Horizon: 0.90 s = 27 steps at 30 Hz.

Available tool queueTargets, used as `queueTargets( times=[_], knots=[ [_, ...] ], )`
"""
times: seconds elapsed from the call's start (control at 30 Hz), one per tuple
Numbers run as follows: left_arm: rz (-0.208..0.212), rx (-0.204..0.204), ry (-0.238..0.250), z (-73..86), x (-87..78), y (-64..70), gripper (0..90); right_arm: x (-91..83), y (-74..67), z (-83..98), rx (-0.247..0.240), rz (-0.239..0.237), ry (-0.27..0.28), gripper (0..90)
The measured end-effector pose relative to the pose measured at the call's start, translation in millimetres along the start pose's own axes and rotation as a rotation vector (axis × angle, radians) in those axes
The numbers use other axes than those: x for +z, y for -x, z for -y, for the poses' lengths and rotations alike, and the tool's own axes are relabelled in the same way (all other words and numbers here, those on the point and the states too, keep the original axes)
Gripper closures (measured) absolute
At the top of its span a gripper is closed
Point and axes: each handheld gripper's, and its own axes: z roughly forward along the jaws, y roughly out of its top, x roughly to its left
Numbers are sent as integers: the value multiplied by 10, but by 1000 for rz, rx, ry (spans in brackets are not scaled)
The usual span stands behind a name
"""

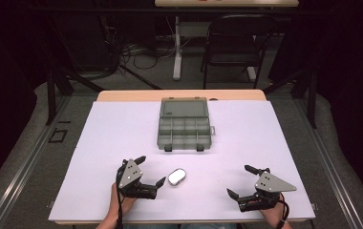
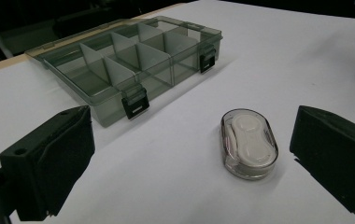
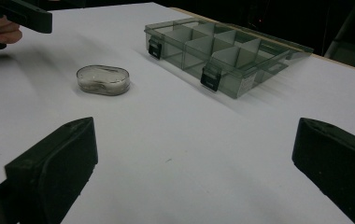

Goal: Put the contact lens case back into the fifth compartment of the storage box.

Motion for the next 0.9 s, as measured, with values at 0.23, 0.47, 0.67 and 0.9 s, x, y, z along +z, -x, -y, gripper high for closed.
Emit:
queueTargets(
  times=[0.23, 0.47, 0.67, 0.9],
  knots=[
    [7, -3, -21, -35, 66, 33, 0, -1, -1, 0, 0, 0, 1, 0],
    [18, -9, -51, -63, 150, 65, 0, -1, 1, 1, 2, 1, 0, 0],
    [23, -15, -71, -85, 213, 89, 0, 4, 1, 3, 5, -1, -1, 1],
    [20, -25, -114, -98, 301, 128, 0, 1, 6, 4, 6, -2, -6, 1]
  ],
)
